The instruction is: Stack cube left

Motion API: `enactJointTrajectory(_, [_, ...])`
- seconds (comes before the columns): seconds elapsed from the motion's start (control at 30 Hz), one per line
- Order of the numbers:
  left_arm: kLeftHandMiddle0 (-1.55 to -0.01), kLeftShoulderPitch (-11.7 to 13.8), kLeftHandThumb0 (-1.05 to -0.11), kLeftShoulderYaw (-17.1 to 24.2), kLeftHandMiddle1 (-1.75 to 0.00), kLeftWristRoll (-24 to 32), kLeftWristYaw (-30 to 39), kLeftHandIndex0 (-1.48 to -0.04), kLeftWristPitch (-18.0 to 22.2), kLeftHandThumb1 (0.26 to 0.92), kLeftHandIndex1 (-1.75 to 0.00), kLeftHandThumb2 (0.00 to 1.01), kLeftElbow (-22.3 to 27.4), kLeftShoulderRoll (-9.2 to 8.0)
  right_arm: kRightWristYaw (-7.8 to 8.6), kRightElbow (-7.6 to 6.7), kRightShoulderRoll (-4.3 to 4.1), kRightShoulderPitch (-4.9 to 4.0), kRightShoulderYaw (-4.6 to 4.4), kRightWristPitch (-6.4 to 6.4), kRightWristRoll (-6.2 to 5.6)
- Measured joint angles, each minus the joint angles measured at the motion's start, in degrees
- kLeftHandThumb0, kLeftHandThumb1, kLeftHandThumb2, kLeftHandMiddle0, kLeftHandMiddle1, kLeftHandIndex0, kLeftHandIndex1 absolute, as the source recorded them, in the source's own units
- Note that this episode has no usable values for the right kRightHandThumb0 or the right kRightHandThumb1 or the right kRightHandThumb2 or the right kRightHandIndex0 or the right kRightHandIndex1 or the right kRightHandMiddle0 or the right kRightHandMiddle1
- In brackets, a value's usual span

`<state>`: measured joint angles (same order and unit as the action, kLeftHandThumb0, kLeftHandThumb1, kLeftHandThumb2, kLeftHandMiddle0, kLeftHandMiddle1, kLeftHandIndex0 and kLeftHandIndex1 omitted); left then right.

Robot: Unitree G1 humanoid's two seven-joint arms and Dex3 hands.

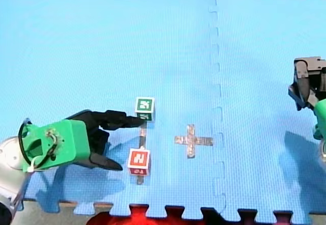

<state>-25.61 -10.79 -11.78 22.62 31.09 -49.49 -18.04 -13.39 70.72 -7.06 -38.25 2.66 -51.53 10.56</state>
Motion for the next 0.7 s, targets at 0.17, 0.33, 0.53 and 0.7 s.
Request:
enactJointTrajectory(0.17, [-0.77,1.38,-0.396,0.4,-1.75,-1.02,-6.61,-0.63,1.67,0.716,-0.05,0.0,-0.53,1.5,0.09,-0.02,-0.09,-0.02,0.24,-0.04,-0.18])
enactJointTrajectory(0.33, [-0.78,2.14,-0.4,0.27,-1.75,-1.44,-8.87,-0.65,2.2,0.709,-0.04,0.0,-0.13,1.96,0.08,-0.19,-0.14,-0.03,0.3,-0.11,-0.2])
enactJointTrajectory(0.53, [-0.79,3.63,-0.393,-0.32,-1.75,-2.64,-11.65,-0.68,3.38,0.704,-0.04,0.0,1.06,2.62,0.2,-0.63,-0.15,-0.03,0.37,-0.22,-0.28])
enactJointTrajectory(0.7, [-0.79,4.64,-0.426,-0.77,-1.75,-2.76,-11.56,-0.71,2.94,0.699,-0.03,0.0,2.86,2.77,0.19,-1.0,-0.3,-0.03,0.37,-0.29,-0.27])
